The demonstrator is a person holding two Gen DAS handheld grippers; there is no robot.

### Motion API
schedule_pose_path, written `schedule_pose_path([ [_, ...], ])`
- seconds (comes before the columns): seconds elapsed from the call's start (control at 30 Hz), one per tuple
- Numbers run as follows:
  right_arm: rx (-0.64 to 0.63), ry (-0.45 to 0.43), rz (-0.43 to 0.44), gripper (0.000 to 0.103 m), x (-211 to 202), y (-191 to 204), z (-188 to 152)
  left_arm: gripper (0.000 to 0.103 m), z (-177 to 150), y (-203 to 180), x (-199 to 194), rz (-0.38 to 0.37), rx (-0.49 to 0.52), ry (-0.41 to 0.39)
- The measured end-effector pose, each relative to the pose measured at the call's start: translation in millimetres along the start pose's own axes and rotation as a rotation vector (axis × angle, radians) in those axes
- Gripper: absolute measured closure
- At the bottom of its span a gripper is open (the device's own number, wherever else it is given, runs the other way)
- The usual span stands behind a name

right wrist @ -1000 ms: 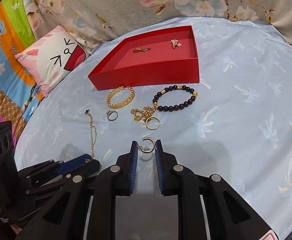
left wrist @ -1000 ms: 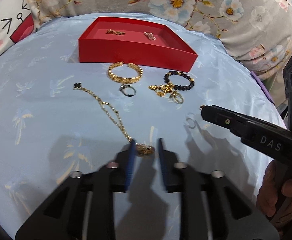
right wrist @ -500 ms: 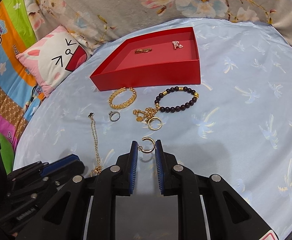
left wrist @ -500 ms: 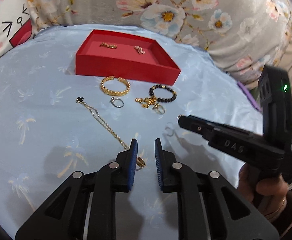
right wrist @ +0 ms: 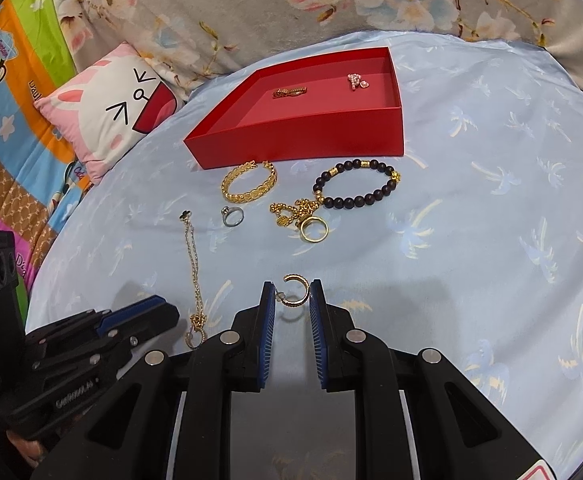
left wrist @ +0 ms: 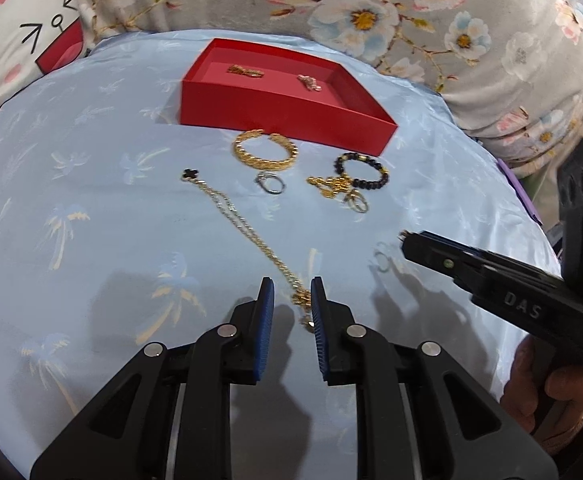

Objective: Organize jewelry

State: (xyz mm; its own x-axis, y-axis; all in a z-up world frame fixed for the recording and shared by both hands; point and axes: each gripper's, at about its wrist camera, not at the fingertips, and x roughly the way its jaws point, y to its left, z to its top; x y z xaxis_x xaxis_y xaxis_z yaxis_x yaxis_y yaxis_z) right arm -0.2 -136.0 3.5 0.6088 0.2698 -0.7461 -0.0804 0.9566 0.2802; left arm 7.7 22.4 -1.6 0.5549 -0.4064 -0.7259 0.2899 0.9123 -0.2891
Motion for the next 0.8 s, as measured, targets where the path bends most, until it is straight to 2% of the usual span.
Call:
schedule_pose_path([
  [0.17,0.003,0.0,-0.001,0.087,-1,-1,-1,0.081,8,15,0,0.041,-0.038,-0.018],
  [0.3,0.004,-0.003,0.001,0.087,-1,-2,-1,0.077,23,12,3,0.066,-0.012,-0.053],
  [0.5,0.003,-0.005,0.0,0.087,-2,-2,3,0.075,57,9,25,0.074,-0.002,-0.082],
  [0.6,0.005,-0.006,0.0,0.087,-2,-3,4,0.068,71,9,42,0.077,0.0,-0.078],
  [0.8,0.012,-0.005,-0.001,0.087,-2,-8,6,0.063,64,18,45,0.094,-0.018,-0.057],
])
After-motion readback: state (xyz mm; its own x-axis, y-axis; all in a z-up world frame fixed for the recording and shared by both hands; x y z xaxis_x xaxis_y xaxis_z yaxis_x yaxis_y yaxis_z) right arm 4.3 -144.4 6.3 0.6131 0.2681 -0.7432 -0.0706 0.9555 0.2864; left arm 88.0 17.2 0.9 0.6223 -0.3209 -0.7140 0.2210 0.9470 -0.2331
